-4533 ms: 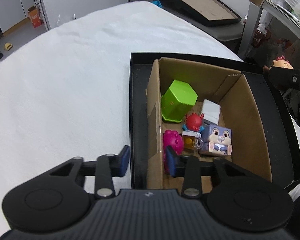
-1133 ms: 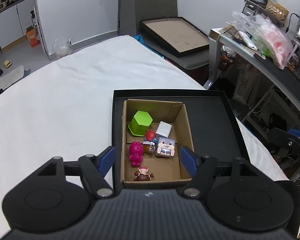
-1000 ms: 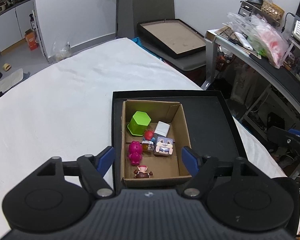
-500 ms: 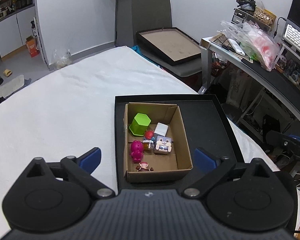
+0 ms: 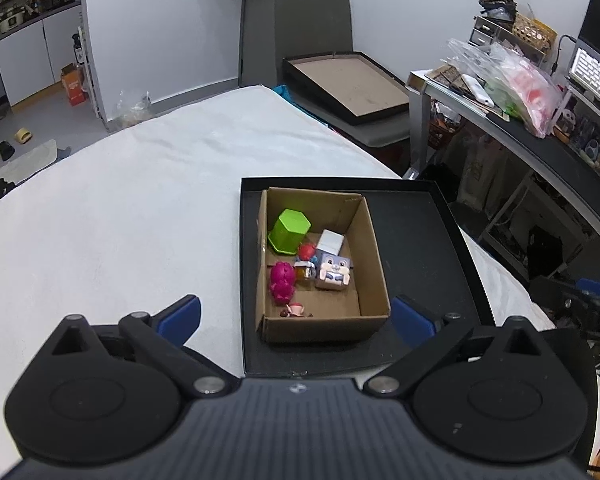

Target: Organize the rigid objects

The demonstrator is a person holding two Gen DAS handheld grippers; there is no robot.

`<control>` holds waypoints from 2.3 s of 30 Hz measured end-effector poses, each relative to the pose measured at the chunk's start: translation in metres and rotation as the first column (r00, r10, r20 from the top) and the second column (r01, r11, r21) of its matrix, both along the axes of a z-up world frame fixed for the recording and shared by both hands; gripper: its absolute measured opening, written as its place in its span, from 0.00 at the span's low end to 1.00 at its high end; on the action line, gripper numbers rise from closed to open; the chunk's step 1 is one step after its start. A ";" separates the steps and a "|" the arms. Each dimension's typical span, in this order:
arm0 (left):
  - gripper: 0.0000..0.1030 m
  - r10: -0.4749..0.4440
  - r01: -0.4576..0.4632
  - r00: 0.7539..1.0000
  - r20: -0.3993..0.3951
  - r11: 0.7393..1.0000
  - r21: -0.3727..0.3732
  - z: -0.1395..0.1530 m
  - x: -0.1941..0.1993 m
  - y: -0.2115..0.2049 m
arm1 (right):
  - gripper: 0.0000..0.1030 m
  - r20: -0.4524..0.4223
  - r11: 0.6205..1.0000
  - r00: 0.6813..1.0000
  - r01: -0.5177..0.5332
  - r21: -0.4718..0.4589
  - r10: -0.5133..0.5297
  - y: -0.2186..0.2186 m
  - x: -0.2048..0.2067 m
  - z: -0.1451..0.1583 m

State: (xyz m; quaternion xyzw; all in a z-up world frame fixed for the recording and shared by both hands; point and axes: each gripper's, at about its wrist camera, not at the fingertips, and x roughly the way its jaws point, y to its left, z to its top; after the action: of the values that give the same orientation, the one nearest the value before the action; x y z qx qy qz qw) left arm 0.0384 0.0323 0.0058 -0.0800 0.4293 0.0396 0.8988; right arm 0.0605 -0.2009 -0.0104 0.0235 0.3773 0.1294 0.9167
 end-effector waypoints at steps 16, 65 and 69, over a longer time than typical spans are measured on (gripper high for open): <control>0.98 -0.029 0.029 1.000 -0.004 0.999 0.014 -0.002 -0.005 -0.004 | 1.00 -0.014 0.999 0.999 0.043 -0.022 -0.044 -0.005 -0.008 0.004; 0.98 -0.051 0.052 0.999 -0.013 0.998 0.029 0.001 0.001 -0.016 | 1.00 -0.040 0.998 0.998 0.056 -0.034 -0.058 -0.016 -0.003 -0.006; 0.98 -0.051 0.052 0.999 -0.013 0.998 0.029 0.001 0.001 -0.016 | 1.00 -0.040 0.998 0.998 0.054 -0.034 -0.055 -0.016 -0.003 -0.006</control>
State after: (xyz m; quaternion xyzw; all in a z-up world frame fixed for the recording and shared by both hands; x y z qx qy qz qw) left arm 0.0398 0.0163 0.0065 -0.0555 0.4361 0.0233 0.8979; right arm 0.0577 -0.2168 -0.0166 0.0215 0.3972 0.0977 0.9123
